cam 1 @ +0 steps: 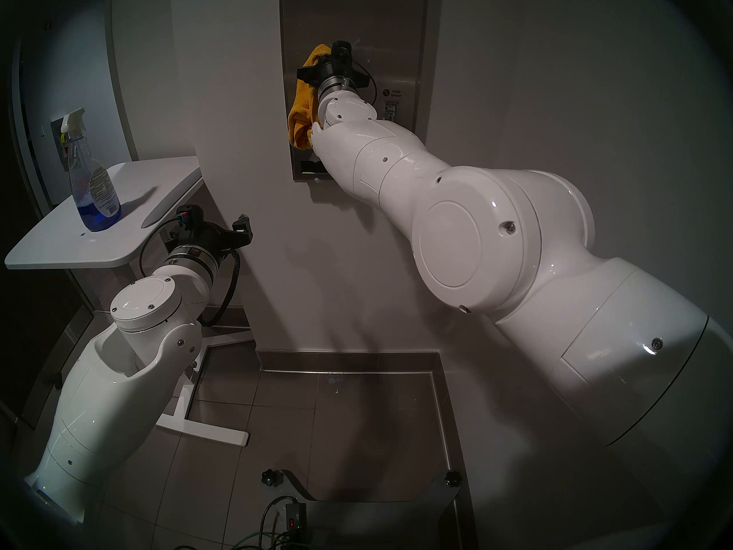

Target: Pick up the cloth and wipe the surface

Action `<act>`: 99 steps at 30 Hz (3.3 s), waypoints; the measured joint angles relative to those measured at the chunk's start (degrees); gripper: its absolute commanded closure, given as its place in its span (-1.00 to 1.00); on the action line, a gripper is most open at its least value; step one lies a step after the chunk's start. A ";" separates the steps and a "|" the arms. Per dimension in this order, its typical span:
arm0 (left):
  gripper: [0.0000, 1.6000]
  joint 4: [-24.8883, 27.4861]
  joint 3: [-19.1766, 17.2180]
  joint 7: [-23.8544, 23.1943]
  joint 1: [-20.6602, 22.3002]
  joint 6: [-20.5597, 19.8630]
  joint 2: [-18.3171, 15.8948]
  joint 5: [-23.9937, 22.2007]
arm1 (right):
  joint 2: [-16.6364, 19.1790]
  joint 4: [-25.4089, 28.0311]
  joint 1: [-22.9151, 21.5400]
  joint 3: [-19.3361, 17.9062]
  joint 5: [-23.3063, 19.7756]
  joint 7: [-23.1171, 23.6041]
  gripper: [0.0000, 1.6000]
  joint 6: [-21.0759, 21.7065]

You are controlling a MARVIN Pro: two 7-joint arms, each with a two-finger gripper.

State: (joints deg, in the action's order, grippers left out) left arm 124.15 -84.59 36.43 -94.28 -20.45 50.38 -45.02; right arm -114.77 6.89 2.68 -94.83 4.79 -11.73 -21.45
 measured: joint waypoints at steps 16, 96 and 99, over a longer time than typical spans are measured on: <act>-1.00 -0.05 0.15 0.14 -0.03 -0.01 -0.07 0.01 | 2.86 2.26 -3.67 -0.01 1.73 0.13 1.00 0.40; -1.00 -0.02 0.27 0.51 0.08 -0.01 -0.18 -0.01 | -0.33 -1.58 14.58 -2.64 -1.25 7.29 1.00 -0.24; -1.00 -0.02 0.29 0.53 0.07 -0.01 -0.18 -0.01 | -0.23 -2.05 16.57 -3.17 -1.81 7.19 1.00 1.12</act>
State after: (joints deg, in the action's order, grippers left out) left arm 124.13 -84.30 36.96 -94.21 -20.45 50.20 -45.04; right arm -115.00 4.84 19.25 -98.00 2.98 -4.55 -20.33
